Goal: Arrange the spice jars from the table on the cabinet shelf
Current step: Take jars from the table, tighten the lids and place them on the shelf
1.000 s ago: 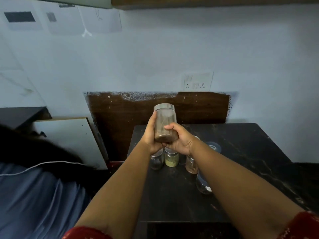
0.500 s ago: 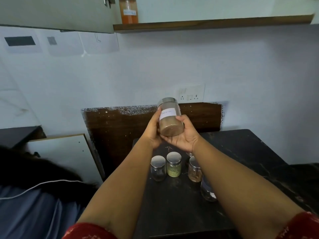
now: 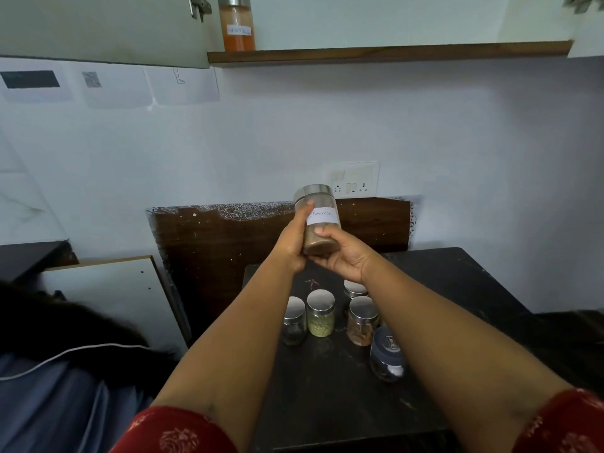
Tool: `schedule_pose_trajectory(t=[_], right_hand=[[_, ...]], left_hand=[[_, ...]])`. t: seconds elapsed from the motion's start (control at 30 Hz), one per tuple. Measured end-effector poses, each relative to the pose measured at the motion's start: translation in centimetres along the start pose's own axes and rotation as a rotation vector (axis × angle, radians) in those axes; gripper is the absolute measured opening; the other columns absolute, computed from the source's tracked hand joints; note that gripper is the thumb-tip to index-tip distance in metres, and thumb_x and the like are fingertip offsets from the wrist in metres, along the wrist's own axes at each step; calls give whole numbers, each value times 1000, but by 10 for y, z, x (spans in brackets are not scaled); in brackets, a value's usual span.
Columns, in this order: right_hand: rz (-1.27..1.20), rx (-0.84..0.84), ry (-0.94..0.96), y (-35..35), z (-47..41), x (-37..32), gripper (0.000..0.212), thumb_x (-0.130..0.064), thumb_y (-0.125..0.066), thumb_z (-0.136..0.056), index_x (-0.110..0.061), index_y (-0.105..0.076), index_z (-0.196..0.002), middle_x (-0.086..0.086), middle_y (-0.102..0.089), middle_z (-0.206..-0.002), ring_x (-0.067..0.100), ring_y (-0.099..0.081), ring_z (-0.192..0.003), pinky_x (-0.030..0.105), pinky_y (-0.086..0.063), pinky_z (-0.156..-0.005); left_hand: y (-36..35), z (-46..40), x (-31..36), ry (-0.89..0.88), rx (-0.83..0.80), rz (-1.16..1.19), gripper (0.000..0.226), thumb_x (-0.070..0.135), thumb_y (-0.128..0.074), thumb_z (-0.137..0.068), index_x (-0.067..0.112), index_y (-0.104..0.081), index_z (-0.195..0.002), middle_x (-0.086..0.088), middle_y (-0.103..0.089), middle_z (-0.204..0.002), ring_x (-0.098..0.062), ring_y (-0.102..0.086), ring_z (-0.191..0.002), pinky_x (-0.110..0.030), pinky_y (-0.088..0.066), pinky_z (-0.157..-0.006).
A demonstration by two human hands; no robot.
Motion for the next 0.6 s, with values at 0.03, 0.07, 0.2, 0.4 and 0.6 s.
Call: schedule_pose_trajectory(t=[0.03, 0.07, 0.2, 0.4, 0.6], right_hand=[[-5, 5, -4, 3, 1, -1, 40, -10, -68, -77, -13, -56, -116, 13, -73, -98, 24, -69, -97, 35, -59, -78], [-11, 11, -6, 6, 1, -1, 42, -10, -69, -76, -12, -55, -116, 13, -74, -97, 24, -70, -96, 36, -59, -79], [-10, 27, -12, 9, 1, -6, 46, -11, -69, -78, -12, -53, -121, 15, -70, -105, 25, -67, -101, 35, -57, -84], [34, 40, -10, 6, 0, -7, 31, -8, -60, -87, -16, -55, -117, 9, -68, -101, 19, -65, -97, 28, -56, -82], [51, 24, 17, 7, -1, -11, 34, -5, -59, -87, -17, -55, -118, 10, -66, -105, 20, -63, -101, 32, -51, -93]], left_hand=[[-2, 0, -1, 6, -3, -3, 61, 54, -65, -82, 10, -62, -125, -19, -69, -114, -32, -67, -104, -46, -52, -96], [-4, -1, -2, 13, 1, -15, 61, 54, -64, -83, 11, -62, -125, -19, -69, -115, -32, -67, -105, -47, -51, -97], [-7, -1, 3, 12, 23, -68, 60, 55, -65, -81, 12, -62, -123, -18, -71, -113, -31, -68, -105, -46, -53, -94], [-8, -5, 8, 16, -3, -63, 61, 51, -63, -83, 8, -61, -127, -18, -68, -110, -30, -65, -98, -48, -47, -101], [-15, -2, 11, 2, -24, -54, 50, 45, -57, -88, 9, -61, -123, -17, -67, -103, -28, -65, -90, -44, -49, -94]])
Point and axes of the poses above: each hand's wrist, its own z-axis away from the middle knuckle, its own y-axis out of the back of the hand, x = y × z, the point moved 7 cm from there along -z, towards the middle knuckle
